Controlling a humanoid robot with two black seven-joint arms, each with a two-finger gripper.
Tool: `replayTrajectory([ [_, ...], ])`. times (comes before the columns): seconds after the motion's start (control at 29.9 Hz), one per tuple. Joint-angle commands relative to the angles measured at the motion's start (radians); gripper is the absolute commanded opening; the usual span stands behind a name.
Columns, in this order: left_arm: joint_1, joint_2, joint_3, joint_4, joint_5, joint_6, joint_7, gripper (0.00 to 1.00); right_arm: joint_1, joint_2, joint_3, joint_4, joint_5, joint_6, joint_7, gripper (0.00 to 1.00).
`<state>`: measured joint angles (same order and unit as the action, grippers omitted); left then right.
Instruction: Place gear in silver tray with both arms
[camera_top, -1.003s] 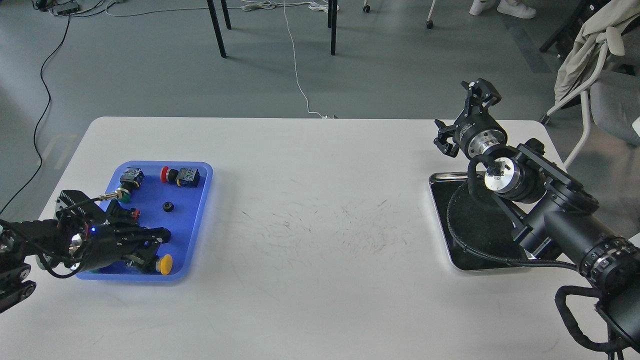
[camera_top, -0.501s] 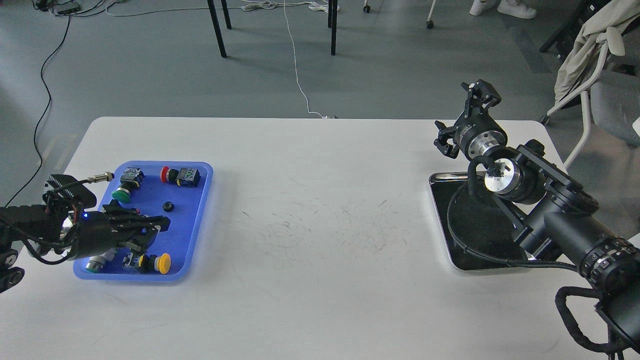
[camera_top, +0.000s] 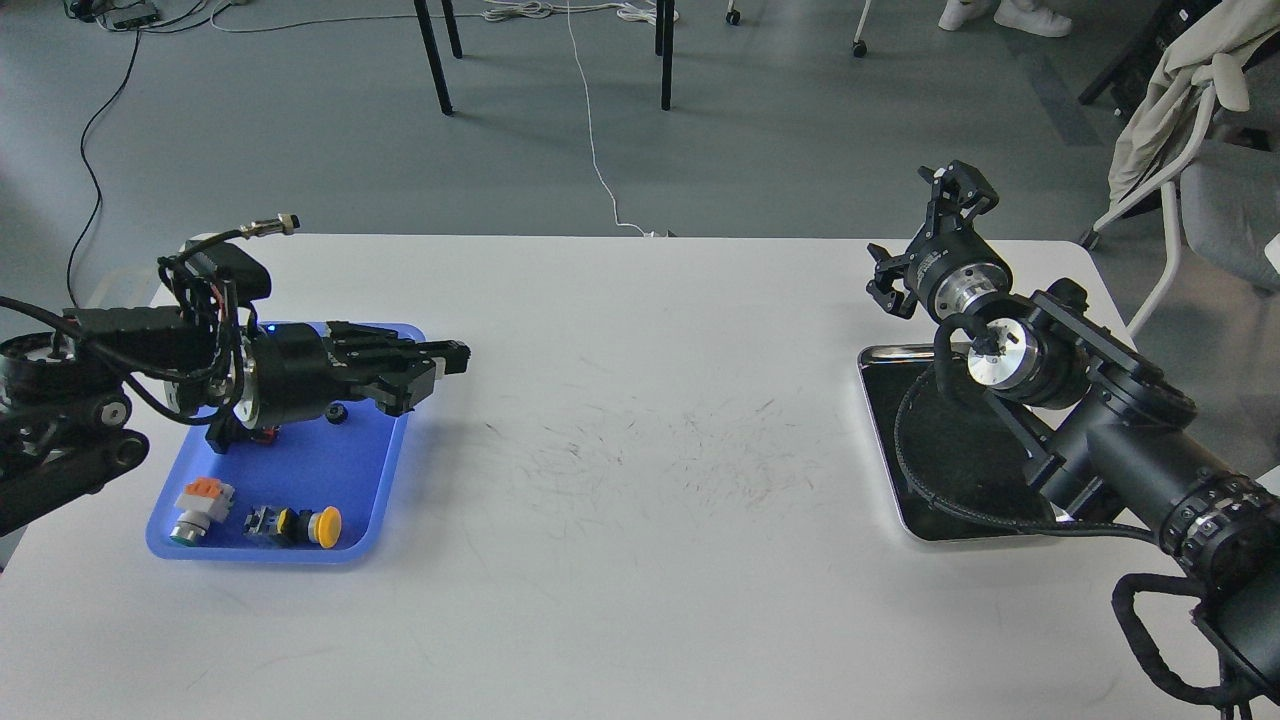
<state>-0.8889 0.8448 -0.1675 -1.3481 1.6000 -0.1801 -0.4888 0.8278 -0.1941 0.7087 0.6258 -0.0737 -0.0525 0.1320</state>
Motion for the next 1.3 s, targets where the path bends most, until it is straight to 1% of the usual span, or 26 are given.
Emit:
replayTrajectory([
  [0.0,-0.002,-0.073,0.003,-0.008,-0.009,-0.016,0.0,0.08,0.011,-0.018,0.0,0.0,0.0,-0.001,0.0,0.99],
  [0.33,-0.002,-0.282,0.013,-0.014,0.001,-0.018,0.0,0.09,0.016,-0.027,0.0,0.0,0.0,-0.001,-0.002,0.99],
  [0.43,-0.004,-0.335,0.016,0.001,0.001,-0.021,0.0,0.09,0.025,-0.041,0.0,0.0,0.0,-0.001,-0.002,0.99],
  [0.6,-0.001,-0.47,0.02,0.073,-0.005,-0.033,0.0,0.09,0.03,-0.042,0.0,0.0,0.0,-0.003,-0.005,0.99],
  [0.77,0.005,-0.634,0.02,0.222,-0.009,-0.041,0.0,0.09,0.039,-0.054,0.0,0.0,0.0,-0.004,-0.008,0.99],
  [0.84,0.015,-0.684,0.022,0.263,-0.006,-0.044,0.0,0.09,0.04,-0.062,-0.002,0.0,0.0,-0.004,-0.008,0.99],
  [1.04,0.067,-0.793,0.022,0.352,-0.006,-0.045,0.0,0.09,0.04,-0.084,-0.003,0.002,0.002,-0.004,-0.009,0.99],
  [1.2,0.105,-0.845,0.022,0.426,-0.009,-0.05,0.0,0.1,0.04,-0.085,-0.005,0.0,0.002,-0.006,-0.009,0.99],
  [1.27,0.111,-0.845,0.02,0.458,-0.011,-0.053,0.0,0.1,0.04,-0.084,-0.006,0.0,0.0,-0.006,-0.009,0.99],
])
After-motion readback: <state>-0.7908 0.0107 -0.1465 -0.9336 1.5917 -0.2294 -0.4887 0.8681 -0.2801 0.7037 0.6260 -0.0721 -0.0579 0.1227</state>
